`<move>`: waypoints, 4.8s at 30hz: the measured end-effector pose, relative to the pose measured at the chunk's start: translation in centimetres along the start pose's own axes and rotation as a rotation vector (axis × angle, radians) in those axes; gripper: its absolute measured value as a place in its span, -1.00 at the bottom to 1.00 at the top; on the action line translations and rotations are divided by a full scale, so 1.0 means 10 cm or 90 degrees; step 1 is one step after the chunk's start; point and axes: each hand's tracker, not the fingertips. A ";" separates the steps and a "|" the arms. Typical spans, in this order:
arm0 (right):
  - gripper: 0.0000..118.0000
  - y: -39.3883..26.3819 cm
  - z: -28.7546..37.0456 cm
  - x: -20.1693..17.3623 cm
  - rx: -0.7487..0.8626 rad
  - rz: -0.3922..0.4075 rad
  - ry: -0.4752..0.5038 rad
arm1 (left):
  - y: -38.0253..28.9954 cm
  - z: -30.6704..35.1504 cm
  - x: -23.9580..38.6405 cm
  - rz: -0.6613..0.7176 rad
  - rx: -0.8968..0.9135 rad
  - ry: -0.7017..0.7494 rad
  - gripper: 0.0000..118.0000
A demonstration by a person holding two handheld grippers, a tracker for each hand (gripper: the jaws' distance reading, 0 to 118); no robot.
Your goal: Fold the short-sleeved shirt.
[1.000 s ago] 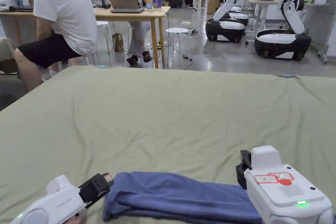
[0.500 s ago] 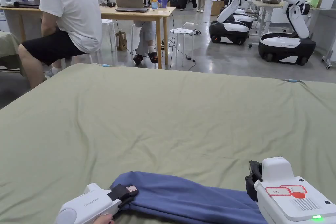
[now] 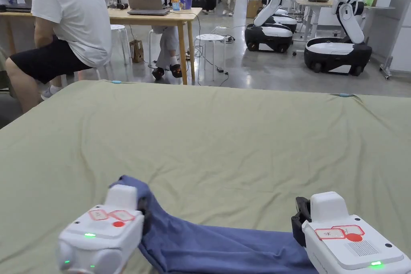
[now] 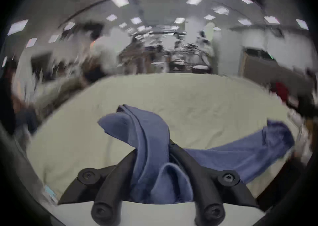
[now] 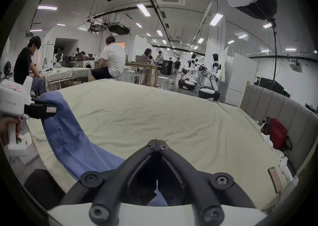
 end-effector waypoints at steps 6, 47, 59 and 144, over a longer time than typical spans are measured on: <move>-1.00 -0.06 0.12 0.16 0.000 -0.012 -0.004 | -0.11 -0.21 1.28 -0.269 -0.058 -0.122 -0.88; -1.00 -0.34 0.16 0.47 -0.032 -0.074 -0.022 | 0.02 -0.40 1.24 0.197 -0.128 -0.311 -1.00; -1.00 -0.29 0.11 0.25 -0.026 -0.065 0.011 | -0.28 -0.25 0.11 0.373 -0.097 -0.212 0.76; -1.00 -0.45 -0.17 0.28 -0.125 -0.144 0.102 | -0.07 -0.14 1.03 0.296 -0.105 -0.319 -1.00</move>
